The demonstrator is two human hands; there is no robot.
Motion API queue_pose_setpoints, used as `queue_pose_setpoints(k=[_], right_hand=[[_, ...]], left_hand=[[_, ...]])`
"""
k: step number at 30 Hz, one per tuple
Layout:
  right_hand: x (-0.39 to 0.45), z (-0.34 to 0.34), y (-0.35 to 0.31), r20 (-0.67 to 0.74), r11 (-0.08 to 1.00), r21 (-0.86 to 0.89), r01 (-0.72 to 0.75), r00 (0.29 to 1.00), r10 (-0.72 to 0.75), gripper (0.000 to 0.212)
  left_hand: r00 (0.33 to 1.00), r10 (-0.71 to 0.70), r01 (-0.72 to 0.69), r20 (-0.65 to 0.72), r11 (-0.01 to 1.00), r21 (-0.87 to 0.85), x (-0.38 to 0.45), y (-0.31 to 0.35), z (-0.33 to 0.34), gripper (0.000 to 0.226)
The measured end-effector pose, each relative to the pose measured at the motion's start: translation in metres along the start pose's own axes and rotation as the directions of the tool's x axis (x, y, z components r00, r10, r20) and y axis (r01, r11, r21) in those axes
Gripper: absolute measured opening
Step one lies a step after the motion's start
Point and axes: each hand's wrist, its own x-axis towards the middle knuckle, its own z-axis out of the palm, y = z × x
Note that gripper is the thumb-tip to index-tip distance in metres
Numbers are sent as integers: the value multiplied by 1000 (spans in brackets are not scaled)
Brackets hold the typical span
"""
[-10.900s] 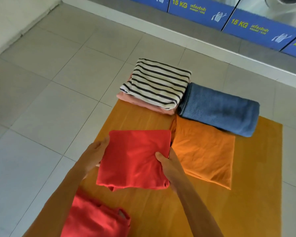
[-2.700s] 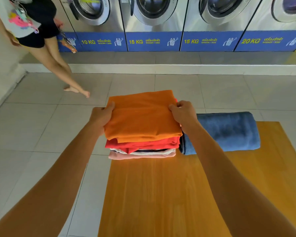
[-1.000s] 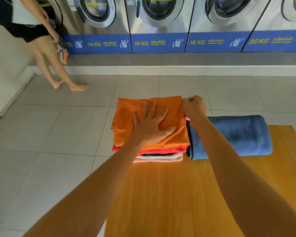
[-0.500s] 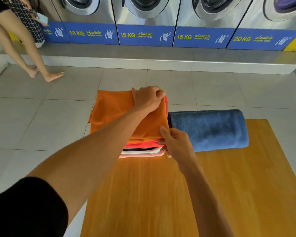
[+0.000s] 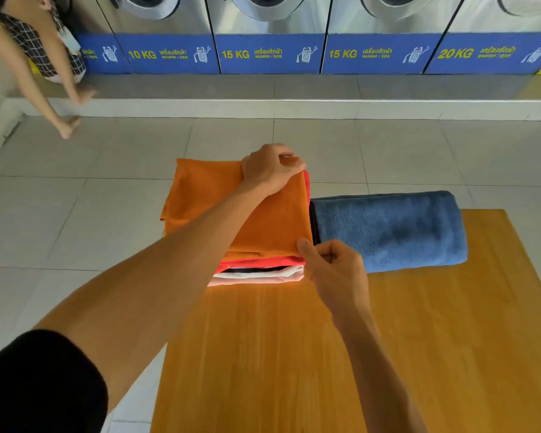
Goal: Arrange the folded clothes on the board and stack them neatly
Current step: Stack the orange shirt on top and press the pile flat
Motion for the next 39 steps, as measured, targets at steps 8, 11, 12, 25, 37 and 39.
queue_pose_setpoints(k=[8,11,12,25,37,39], right_hand=[[14,23,-64,-166,835,-225,502,825,-540,8],[31,65,-80,55,645,-363,672,706,-706,18],[38,78,-84,156,594,-401,697,691,-706,24],[65,142,-61,501,238,-752,615,767,-401,75],[66,142,-59,492,262,-742,617,767,-413,92],[67,139,-60,495,294,-722,627,764,-414,81]], left_hand=[[879,-144,86,-455,986,-144,-101,-66,-86,25],[813,-290,251,-506,957,-145,-140,-93,-98,26],[817,-306,287,-489,951,-116,-149,-99,-98,28],[823,-522,413,-224,820,-396,-181,-123,-99,31],[849,-520,512,100,757,-406,-153,-126,-108,59],[846,-520,519,115,756,-399,-146,-126,-109,56]])
